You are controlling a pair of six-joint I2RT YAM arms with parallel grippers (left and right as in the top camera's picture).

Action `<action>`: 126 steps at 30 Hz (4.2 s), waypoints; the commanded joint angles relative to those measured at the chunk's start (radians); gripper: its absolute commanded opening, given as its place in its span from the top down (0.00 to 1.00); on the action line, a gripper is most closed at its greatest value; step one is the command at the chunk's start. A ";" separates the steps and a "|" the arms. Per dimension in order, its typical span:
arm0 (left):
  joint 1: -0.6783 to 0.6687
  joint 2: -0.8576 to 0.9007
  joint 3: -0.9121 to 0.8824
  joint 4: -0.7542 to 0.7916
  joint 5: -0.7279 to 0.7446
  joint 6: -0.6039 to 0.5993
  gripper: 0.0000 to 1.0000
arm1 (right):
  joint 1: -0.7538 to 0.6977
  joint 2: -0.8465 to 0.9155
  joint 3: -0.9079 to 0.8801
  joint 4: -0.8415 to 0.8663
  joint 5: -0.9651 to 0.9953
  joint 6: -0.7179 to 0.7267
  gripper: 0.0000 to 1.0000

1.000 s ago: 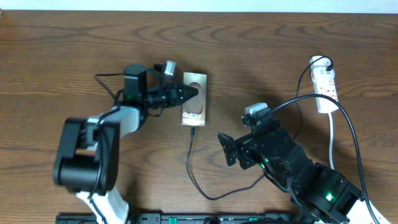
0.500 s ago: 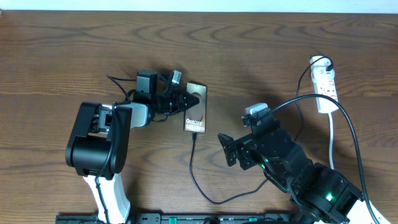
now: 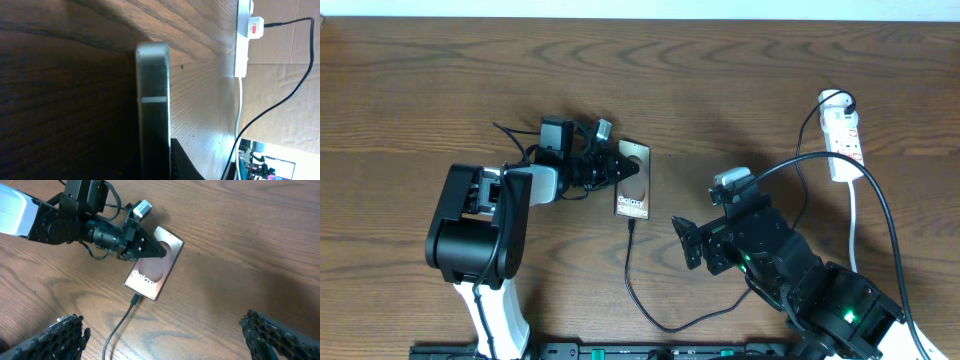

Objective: Plug charger to phone and switch on socket

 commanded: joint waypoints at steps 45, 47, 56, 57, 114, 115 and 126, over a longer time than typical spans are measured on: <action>-0.117 -0.005 0.076 -0.388 -0.462 0.174 0.66 | -0.005 0.048 0.013 0.010 0.015 0.055 0.01; -0.121 -0.005 0.081 -0.401 -0.478 0.174 0.66 | -0.005 0.051 0.013 0.010 0.015 0.060 0.01; -0.132 -0.005 0.093 -0.428 -0.497 0.173 0.63 | -0.005 0.098 0.013 0.010 0.008 0.074 0.01; -0.132 -0.005 0.105 -0.453 -0.506 0.172 0.62 | -0.005 0.112 0.013 0.010 0.008 0.074 0.01; -0.130 -0.006 0.286 -0.848 -0.642 0.177 0.53 | -0.005 0.154 0.013 -0.030 0.000 0.141 0.01; -0.130 -0.006 0.286 -0.848 -0.641 0.177 0.53 | -0.005 0.154 0.013 -0.032 0.000 0.141 0.01; -0.130 -0.006 0.286 -0.844 -0.640 0.176 0.36 | -0.005 0.168 0.012 -0.055 0.000 0.141 0.01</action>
